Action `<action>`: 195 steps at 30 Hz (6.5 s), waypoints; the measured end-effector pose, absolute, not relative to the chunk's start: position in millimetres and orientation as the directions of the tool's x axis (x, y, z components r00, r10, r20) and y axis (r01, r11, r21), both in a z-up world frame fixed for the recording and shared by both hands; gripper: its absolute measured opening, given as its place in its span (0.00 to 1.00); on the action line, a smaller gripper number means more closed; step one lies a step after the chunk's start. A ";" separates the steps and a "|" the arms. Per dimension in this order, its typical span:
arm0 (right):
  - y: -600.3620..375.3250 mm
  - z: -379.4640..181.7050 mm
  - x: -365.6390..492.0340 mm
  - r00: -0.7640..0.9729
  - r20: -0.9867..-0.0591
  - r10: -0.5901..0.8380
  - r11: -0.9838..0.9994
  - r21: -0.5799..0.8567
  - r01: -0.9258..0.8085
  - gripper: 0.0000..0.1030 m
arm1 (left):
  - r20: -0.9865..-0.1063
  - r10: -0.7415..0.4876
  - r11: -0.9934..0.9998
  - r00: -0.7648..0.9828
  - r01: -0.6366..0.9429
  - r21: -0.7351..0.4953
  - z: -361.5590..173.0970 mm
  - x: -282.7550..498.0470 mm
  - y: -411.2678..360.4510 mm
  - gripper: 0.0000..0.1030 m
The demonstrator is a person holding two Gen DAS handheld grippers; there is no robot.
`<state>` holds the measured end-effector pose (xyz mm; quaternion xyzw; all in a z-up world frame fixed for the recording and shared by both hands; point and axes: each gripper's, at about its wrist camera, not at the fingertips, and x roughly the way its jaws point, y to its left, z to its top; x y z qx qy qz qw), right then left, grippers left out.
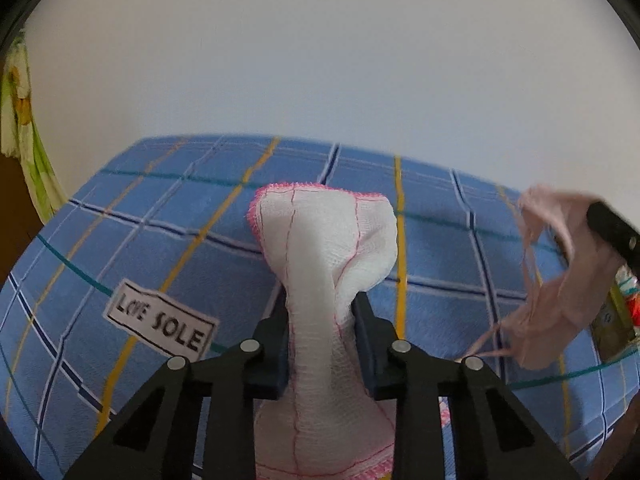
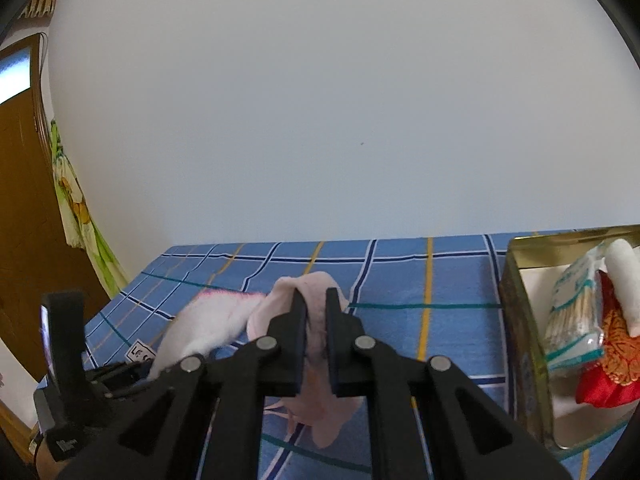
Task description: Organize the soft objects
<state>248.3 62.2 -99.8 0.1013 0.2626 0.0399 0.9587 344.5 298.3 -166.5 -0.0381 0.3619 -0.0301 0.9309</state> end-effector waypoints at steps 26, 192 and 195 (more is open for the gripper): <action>23.4 -45.6 185.6 0.954 -0.294 0.054 0.984 0.179 -0.001 0.07 | -0.419 -0.172 0.975 0.891 0.095 -0.199 -130.4 313.9 279.5 0.29; -200.3 -65.0 30.5 0.798 -0.146 -0.585 0.795 0.093 0.600 1.00 | -0.332 -0.242 0.963 0.912 0.268 0.034 -125.0 225.1 42.0 0.87; -194.6 -64.2 27.3 0.797 -0.137 -0.588 0.796 0.080 0.600 1.00 | -0.324 -0.245 0.963 0.914 0.268 0.026 -125.4 224.7 44.0 0.87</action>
